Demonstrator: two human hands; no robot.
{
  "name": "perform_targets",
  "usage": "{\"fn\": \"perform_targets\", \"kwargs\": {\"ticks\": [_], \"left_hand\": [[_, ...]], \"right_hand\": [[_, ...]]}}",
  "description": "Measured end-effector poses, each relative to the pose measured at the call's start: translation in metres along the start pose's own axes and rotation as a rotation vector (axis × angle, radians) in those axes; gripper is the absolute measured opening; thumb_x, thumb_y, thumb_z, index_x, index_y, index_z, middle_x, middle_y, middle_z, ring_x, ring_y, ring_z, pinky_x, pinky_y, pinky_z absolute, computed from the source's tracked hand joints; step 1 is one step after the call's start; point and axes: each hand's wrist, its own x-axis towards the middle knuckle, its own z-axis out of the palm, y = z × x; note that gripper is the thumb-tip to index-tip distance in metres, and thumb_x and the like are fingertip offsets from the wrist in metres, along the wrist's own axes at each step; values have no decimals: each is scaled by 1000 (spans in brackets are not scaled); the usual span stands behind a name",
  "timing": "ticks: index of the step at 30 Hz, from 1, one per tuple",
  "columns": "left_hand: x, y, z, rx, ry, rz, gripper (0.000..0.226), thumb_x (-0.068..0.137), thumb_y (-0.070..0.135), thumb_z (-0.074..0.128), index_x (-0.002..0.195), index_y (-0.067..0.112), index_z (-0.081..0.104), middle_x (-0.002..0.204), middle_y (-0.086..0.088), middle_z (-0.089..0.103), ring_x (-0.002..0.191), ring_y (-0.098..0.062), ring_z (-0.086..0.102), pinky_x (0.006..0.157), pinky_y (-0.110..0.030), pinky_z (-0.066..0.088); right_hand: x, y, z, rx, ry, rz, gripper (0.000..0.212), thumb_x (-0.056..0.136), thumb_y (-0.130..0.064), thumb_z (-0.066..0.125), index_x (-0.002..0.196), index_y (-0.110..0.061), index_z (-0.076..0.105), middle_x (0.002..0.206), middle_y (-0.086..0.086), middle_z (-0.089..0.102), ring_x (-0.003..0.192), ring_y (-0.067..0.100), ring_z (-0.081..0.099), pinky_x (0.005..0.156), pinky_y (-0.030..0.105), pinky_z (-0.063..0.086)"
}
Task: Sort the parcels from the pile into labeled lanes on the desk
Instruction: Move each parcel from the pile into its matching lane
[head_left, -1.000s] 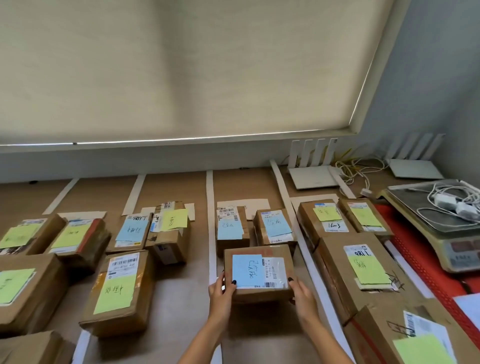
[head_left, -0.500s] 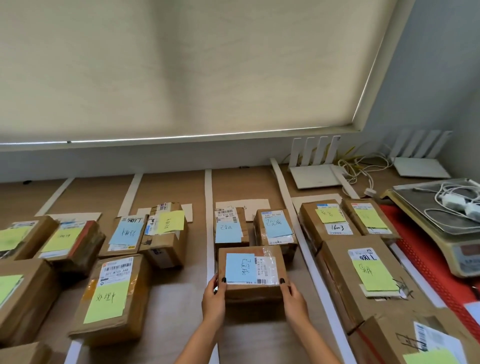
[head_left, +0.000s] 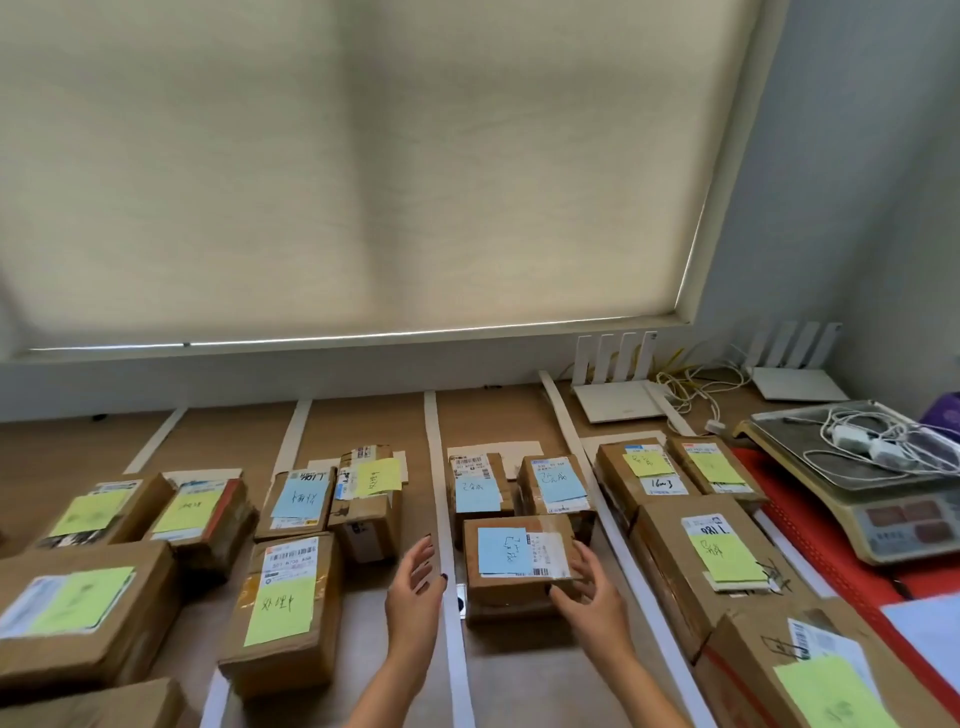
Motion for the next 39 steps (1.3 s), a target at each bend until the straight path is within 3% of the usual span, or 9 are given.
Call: {"fn": "perform_targets", "kwargs": {"ticks": [3, 7, 10, 14, 19, 22, 29, 35, 39], "left_hand": [[-17, 18, -30, -6, -27, 57, 50, 89, 0, 54, 131, 26, 48, 131, 1, 52, 115, -13, 48, 96, -31, 42], [-44, 39, -81, -31, -64, 115, 52, 89, 1, 55, 134, 24, 46, 131, 2, 52, 119, -14, 48, 96, -31, 43], [-63, 50, -125, -36, -71, 168, 51, 89, 0, 54, 135, 20, 45, 133, -2, 51, 122, -19, 48, 97, -32, 43], [-92, 54, -183, -36, -96, 190, 50, 90, 0, 52, 136, 20, 45, 136, -4, 50, 125, -22, 47, 103, -41, 43], [-123, 60, -247, -59, -101, 192, 51, 90, 2, 53, 136, 21, 43, 136, -3, 49, 118, -17, 49, 79, -19, 45], [-138, 65, -275, -50, -74, 209, 51, 90, 2, 54, 136, 21, 44, 134, -5, 51, 120, -18, 49, 88, -28, 49], [-181, 71, -317, -22, -26, 260, 50, 89, 10, 58, 135, 21, 44, 131, -3, 52, 122, -18, 48, 90, -29, 47], [-209, 66, -351, 16, 0, 255, 50, 89, 5, 55, 135, 22, 44, 133, -3, 50, 117, -15, 47, 92, -30, 44], [-208, 61, -384, 11, 6, 229, 54, 89, 3, 55, 137, 23, 42, 136, -4, 48, 121, -17, 46, 97, -34, 44]], "right_hand": [[-31, -25, 16, 27, -49, -75, 69, 81, -6, 69, 126, -48, 37, 130, -2, 51, 116, 15, 52, 68, 13, 53], [-80, -56, 44, 43, -74, -148, 68, 82, -9, 68, 117, -58, 38, 129, 2, 49, 117, 19, 52, 80, 26, 55], [-121, -76, 69, 7, -60, -192, 67, 81, -13, 70, 127, -51, 39, 132, 7, 49, 119, 22, 51, 96, 41, 50], [-179, -90, 104, -35, -68, -234, 68, 81, -19, 71, 135, -43, 37, 137, 8, 46, 119, 20, 49, 93, 34, 50], [-237, -109, 139, -53, -105, -279, 68, 81, -21, 70, 134, -45, 36, 138, 8, 45, 115, 19, 49, 88, 29, 47], [-263, -121, 154, -61, -130, -310, 68, 81, -23, 70, 135, -46, 36, 138, 6, 45, 109, 14, 48, 85, 27, 46], [-310, -136, 163, -47, -168, -370, 68, 81, -24, 70, 131, -52, 34, 139, 3, 44, 115, 17, 49, 91, 34, 48], [-346, -141, 183, -20, -215, -391, 67, 83, -18, 68, 137, -40, 35, 138, 3, 45, 121, 18, 47, 85, 24, 46], [-363, -150, 212, -23, -243, -370, 69, 83, -15, 68, 140, -35, 33, 140, 7, 44, 126, 23, 45, 95, 35, 46]]}}
